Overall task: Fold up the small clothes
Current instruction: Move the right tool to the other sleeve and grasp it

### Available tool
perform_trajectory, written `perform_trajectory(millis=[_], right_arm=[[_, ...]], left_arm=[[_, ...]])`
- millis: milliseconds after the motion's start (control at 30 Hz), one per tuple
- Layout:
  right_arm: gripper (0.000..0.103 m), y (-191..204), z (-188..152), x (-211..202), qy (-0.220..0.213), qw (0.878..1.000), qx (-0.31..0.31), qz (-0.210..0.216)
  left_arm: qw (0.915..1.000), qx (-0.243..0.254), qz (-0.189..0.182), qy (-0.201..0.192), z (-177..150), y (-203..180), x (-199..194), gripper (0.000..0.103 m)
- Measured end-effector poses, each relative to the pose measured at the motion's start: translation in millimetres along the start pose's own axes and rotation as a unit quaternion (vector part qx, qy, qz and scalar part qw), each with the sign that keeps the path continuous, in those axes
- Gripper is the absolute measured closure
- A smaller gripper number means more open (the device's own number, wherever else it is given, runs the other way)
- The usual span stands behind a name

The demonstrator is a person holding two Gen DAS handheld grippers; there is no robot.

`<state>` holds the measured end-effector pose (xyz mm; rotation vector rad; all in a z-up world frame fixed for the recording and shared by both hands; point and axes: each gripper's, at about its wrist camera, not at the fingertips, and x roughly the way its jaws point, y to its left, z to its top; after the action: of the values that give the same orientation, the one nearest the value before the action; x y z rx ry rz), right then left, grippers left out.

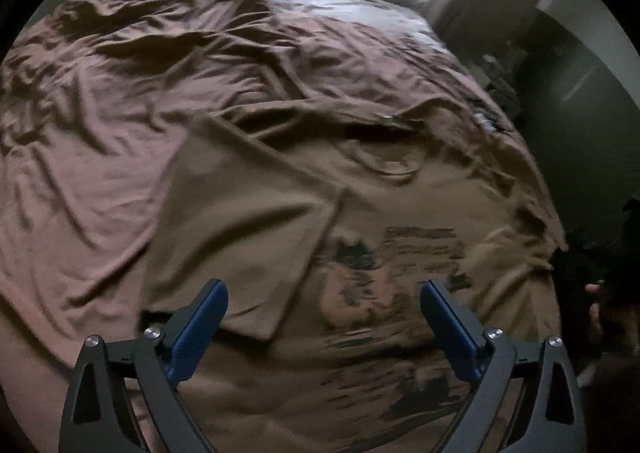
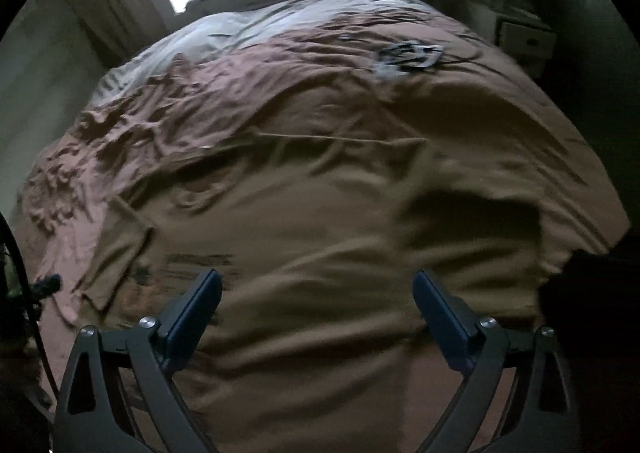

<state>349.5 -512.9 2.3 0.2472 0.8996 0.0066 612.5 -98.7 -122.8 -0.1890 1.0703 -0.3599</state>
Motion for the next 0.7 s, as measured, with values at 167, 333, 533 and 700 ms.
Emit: perform_trajectory(millis=[167, 333, 533, 700], right_arm=[[0.007, -42, -6, -12, -0.003, 0.999, 0.032, -0.010], [0.007, -82, -8, -18, -0.002, 0.997, 0.072, -0.031], [0.011, -121, -7, -15, -0.012, 0.994, 0.107, -0.034], [0.033, -147, 0, 0, 0.003, 0.991, 0.126, -0.037]], left_arm=[[0.9998, 0.017, -0.004, 0.003, 6, -27, 16, 0.005], [0.9994, 0.034, -0.005, -0.009, 13, -51, 34, 0.005], [0.9987, 0.041, -0.030, 0.000, 18, -82, 68, 0.012], [0.9973, 0.054, -0.047, 0.014, 17, -106, 94, 0.021]])
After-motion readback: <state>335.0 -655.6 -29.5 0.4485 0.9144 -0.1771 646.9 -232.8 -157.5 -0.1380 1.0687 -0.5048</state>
